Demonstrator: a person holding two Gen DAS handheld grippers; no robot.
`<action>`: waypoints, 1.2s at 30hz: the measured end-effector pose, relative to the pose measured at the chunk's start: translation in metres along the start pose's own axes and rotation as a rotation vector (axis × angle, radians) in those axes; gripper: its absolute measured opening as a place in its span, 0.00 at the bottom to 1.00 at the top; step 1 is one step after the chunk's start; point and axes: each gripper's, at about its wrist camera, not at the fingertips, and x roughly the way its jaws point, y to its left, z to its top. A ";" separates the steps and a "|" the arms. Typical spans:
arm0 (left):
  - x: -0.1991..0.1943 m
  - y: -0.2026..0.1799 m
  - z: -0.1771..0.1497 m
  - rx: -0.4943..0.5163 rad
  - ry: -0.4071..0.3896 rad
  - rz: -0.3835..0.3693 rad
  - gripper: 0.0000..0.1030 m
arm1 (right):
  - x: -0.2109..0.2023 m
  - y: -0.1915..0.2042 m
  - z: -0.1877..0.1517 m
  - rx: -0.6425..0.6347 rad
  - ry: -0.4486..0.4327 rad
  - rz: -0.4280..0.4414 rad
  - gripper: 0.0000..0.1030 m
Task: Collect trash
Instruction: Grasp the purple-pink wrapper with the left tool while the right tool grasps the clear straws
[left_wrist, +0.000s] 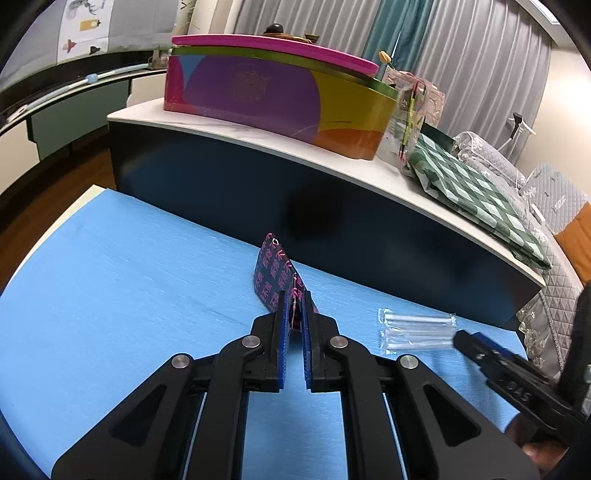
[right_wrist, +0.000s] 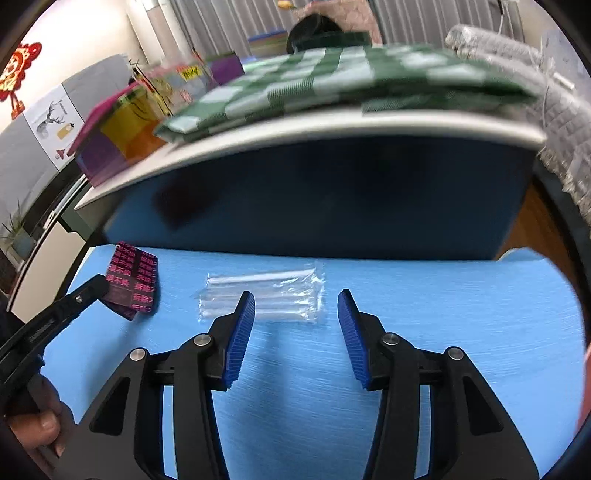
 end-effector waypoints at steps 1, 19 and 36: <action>-0.002 0.001 -0.001 0.001 -0.002 -0.001 0.06 | 0.002 0.001 0.000 -0.002 0.005 0.003 0.38; -0.030 -0.002 -0.005 0.007 -0.015 -0.031 0.06 | -0.045 0.021 -0.021 -0.104 -0.026 0.040 0.05; -0.010 0.019 -0.006 0.007 0.071 -0.042 0.05 | 0.029 0.068 -0.007 -0.489 0.077 -0.070 0.39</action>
